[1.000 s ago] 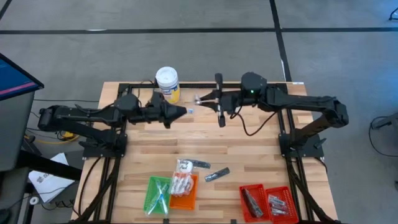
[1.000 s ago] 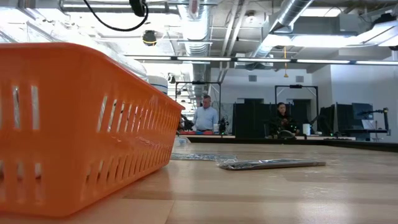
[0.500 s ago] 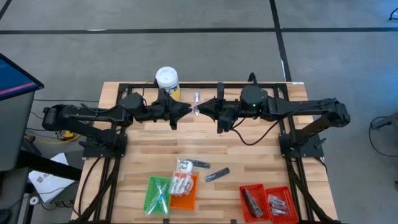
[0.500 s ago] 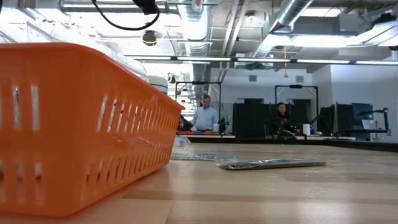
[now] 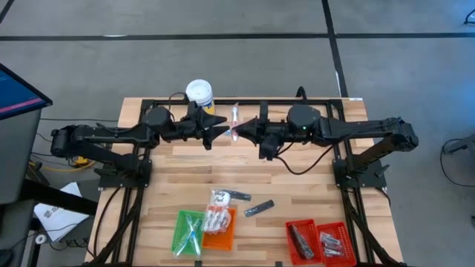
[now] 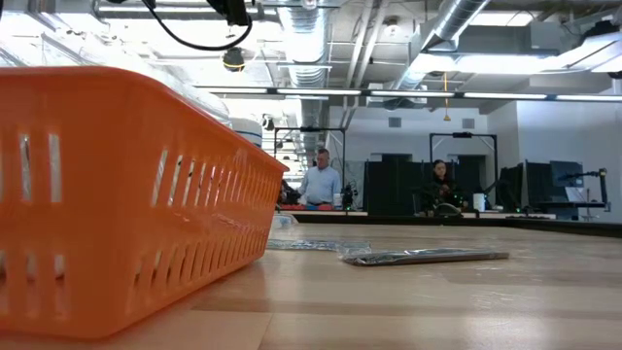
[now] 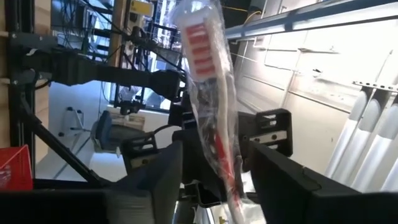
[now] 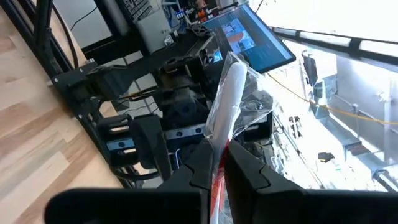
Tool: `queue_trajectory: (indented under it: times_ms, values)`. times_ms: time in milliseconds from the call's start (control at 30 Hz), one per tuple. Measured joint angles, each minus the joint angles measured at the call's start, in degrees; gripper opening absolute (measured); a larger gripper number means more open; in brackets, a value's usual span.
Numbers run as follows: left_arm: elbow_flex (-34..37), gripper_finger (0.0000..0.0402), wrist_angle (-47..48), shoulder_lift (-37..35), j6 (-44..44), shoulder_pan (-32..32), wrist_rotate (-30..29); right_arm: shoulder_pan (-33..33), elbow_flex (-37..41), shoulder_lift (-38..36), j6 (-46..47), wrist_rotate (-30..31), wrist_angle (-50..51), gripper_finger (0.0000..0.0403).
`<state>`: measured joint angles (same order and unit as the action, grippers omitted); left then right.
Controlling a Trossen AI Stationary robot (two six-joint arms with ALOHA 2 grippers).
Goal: Pick & Place Travel size toiletries
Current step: Put the orange toothbrush into the green basket
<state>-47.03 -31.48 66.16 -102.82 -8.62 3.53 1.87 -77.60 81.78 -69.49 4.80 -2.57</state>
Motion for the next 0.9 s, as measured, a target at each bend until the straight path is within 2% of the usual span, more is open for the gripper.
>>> queue_trajectory:
  times_ms: [233, 367, 533, 667, 900]
  values:
    - [0.0, 0.0200, -1.4, 0.0, -1.2, -2.7, 2.0, 0.0, 0.0, 0.0, -6.3, 0.0, 0.0, 0.0016]
    - [0.0, 0.0196, -1.7, 0.0, -1.2, -3.5, 2.6, 0.0, 0.0, 0.5, -7.6, 0.0, -0.2, 0.0017]
    - [0.0, 0.0189, -2.2, 0.0, -1.0, -3.5, 2.8, 0.0, -0.4, 4.5, -9.1, 0.3, -3.7, 0.0016]
    - [0.0, 0.0187, -1.7, 0.1, -0.1, -3.5, 2.6, 0.0, -0.7, 5.7, -9.1, 4.4, -3.8, 0.0020]
    - [-0.1, 0.0186, -2.5, 0.5, 0.3, -3.5, 3.9, 0.0, -0.7, 5.7, -9.4, 3.7, -5.3, 0.0018]
